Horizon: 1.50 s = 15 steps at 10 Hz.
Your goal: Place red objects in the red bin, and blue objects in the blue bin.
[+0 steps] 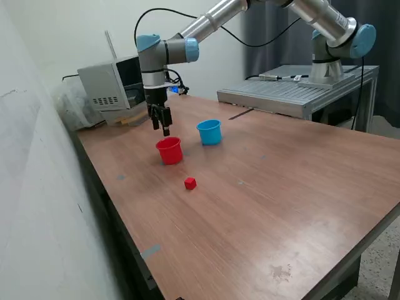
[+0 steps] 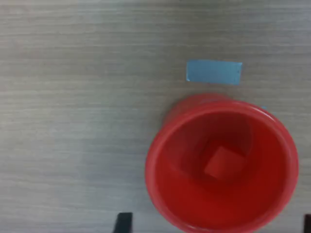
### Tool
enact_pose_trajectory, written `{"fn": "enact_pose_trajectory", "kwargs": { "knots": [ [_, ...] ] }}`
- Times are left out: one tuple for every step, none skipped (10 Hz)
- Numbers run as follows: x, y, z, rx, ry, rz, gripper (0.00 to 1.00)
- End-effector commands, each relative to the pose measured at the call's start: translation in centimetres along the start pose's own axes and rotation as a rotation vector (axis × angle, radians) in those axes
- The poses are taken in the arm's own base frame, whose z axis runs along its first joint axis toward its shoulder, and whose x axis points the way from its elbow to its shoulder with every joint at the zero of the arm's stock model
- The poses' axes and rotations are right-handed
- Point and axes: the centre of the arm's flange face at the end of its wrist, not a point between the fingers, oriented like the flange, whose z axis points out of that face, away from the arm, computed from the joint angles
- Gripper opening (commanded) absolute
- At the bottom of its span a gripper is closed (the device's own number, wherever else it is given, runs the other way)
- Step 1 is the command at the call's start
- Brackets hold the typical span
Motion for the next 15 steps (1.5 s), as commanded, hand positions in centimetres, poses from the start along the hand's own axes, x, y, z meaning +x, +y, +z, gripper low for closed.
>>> {"fn": "enact_pose_trajectory", "kwargs": {
  "knots": [
    [1.1, 0.2, -0.7, -0.003, 0.000, -0.011, 1.00],
    [2.3, 0.4, -1.3, -0.008, 0.001, -0.026, 1.00],
    [5.2, 1.0, -2.0, -0.022, 0.003, -0.064, 1.00],
    [7.0, 1.4, -2.6, -0.035, 0.004, -0.085, 1.00],
    [8.9, 1.6, -3.1, -0.045, 0.007, -0.108, 1.00],
    [10.8, 1.8, -3.6, -0.054, 0.011, -0.135, 1.00],
    [12.4, 2.0, -4.1, -0.066, 0.015, -0.161, 1.00],
    [14.2, 2.4, -4.2, -0.084, 0.067, -0.181, 1.00],
    [16.1, 2.3, -3.9, -0.084, 0.082, -0.204, 1.00],
    [17.9, 2.1, -2.3, -0.064, 0.091, -0.239, 1.00],
    [18.7, 2.0, -0.5, -0.045, 0.096, -0.258, 1.00],
    [19.4, 2.1, 1.5, -0.030, 0.100, -0.271, 1.00],
    [19.5, 2.3, 3.4, -0.019, 0.102, -0.271, 1.00],
    [19.5, 2.5, 4.6, -0.015, 0.103, -0.271, 1.00],
    [19.5, 2.6, 5.2, -0.012, 0.103, -0.272, 1.00]
  ]
}}
